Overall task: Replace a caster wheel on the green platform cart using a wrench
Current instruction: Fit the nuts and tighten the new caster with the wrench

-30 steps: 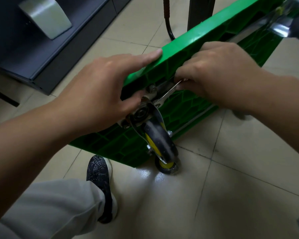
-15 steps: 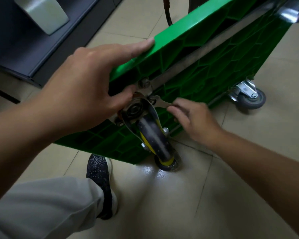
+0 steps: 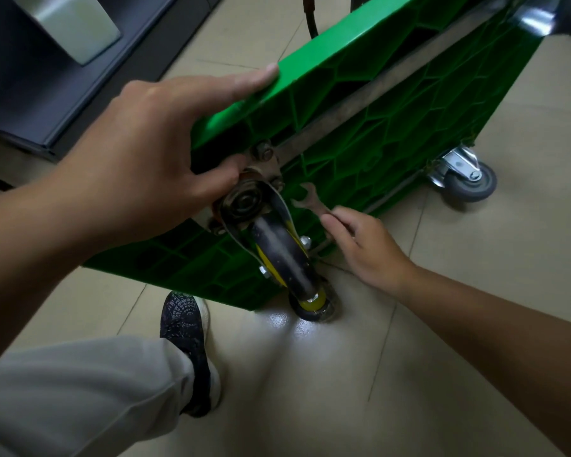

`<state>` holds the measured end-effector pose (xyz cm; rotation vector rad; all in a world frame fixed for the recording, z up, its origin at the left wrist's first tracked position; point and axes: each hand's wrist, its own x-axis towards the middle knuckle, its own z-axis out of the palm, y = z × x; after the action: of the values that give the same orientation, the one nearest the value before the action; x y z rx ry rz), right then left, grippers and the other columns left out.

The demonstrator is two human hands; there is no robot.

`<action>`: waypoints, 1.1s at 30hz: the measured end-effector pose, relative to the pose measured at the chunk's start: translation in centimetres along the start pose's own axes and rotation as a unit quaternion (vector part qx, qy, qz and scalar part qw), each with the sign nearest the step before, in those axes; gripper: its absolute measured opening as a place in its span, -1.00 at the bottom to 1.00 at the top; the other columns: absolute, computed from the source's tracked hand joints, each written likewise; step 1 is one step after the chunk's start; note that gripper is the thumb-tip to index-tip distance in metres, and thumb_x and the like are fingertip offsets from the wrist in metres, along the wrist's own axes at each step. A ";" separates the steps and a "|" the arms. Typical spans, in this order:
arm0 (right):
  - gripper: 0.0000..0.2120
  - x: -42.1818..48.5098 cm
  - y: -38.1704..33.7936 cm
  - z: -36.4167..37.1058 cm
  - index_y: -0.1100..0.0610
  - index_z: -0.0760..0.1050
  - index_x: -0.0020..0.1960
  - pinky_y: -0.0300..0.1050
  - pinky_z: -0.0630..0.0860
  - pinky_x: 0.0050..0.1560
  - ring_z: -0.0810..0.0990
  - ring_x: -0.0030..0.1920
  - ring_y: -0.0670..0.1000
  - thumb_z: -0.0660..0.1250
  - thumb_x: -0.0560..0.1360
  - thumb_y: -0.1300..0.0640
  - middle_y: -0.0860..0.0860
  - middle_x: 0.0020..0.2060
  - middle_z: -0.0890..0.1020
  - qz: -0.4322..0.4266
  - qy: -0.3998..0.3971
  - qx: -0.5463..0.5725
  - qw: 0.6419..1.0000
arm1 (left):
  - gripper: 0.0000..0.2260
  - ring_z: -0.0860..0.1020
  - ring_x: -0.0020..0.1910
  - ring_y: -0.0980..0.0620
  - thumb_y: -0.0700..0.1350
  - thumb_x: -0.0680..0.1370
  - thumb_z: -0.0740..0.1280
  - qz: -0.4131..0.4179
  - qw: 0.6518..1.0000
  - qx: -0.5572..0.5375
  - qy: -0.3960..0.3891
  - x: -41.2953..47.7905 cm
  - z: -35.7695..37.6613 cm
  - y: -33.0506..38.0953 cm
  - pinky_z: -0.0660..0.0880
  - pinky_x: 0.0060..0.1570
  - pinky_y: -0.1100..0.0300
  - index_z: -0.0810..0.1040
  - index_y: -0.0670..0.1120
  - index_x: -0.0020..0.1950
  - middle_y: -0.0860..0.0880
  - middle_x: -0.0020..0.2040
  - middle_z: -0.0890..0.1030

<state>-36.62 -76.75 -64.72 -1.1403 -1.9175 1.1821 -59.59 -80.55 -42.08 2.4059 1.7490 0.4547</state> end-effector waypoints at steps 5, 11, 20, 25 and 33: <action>-0.64 -2.8 0.0 -5.1 -0.06 0.48 -0.03 -0.05 0.41 -0.34 0.49 -0.40 -0.02 0.13 0.55 -0.32 -0.06 -0.42 0.51 -0.031 -0.050 -0.210 0.976 | -0.34 0.54 0.41 0.00 -0.03 0.54 0.43 0.001 1.000 -0.001 -0.004 0.0 0.1 -0.1 0.55 0.31 -0.18 0.31 0.25 0.61 0.08 0.47 0.53; -0.70 1.5 -8.3 -11.8 -0.04 0.45 0.09 -0.08 0.44 -0.33 0.50 -0.34 0.07 0.19 0.57 -0.24 -0.08 -0.34 0.53 -0.183 -0.034 -0.338 0.923 | -0.34 0.55 0.38 0.03 -0.05 0.54 0.43 -0.004 1.000 -0.016 -0.008 0.0 0.0 0.3 0.54 0.32 -0.09 0.33 0.20 0.61 0.06 0.45 0.55; -0.79 3.8 -15.0 -12.9 0.09 0.59 0.07 0.01 0.35 -0.08 0.49 -0.26 0.10 0.33 0.57 -0.03 0.07 -0.16 0.72 -0.299 -0.044 -0.464 0.833 | -0.36 0.36 -0.14 0.27 -0.03 0.55 0.42 -0.002 1.000 0.003 -0.006 0.1 0.1 0.0 0.37 -0.07 0.19 0.33 0.17 0.62 0.02 0.32 0.62; -0.86 4.5 -15.9 -12.5 0.10 0.59 0.04 0.07 0.37 0.01 0.57 -0.22 0.14 0.35 0.60 0.03 0.07 -0.14 0.70 -0.350 -0.046 -0.476 0.805 | -0.35 0.58 0.02 0.02 -0.02 0.55 0.41 -0.003 1.000 0.001 -0.010 0.1 0.0 0.1 0.52 -0.02 0.03 0.31 0.20 0.62 0.00 0.35 0.62; -0.74 5.0 -15.9 -11.7 0.17 0.58 0.04 0.08 0.23 0.22 0.60 -0.15 0.20 0.14 0.73 0.13 0.15 -0.14 0.67 -0.438 0.005 -0.531 0.726 | -0.36 0.60 0.09 -0.03 -0.05 0.56 0.40 -0.008 1.000 -0.010 -0.012 0.0 -0.1 0.4 0.54 0.04 -0.02 0.32 0.19 0.62 0.00 0.36 0.61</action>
<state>-34.80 -71.50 -45.14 -0.4470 -2.6656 -0.5490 -59.29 -80.67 -41.92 2.3720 1.7459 0.4371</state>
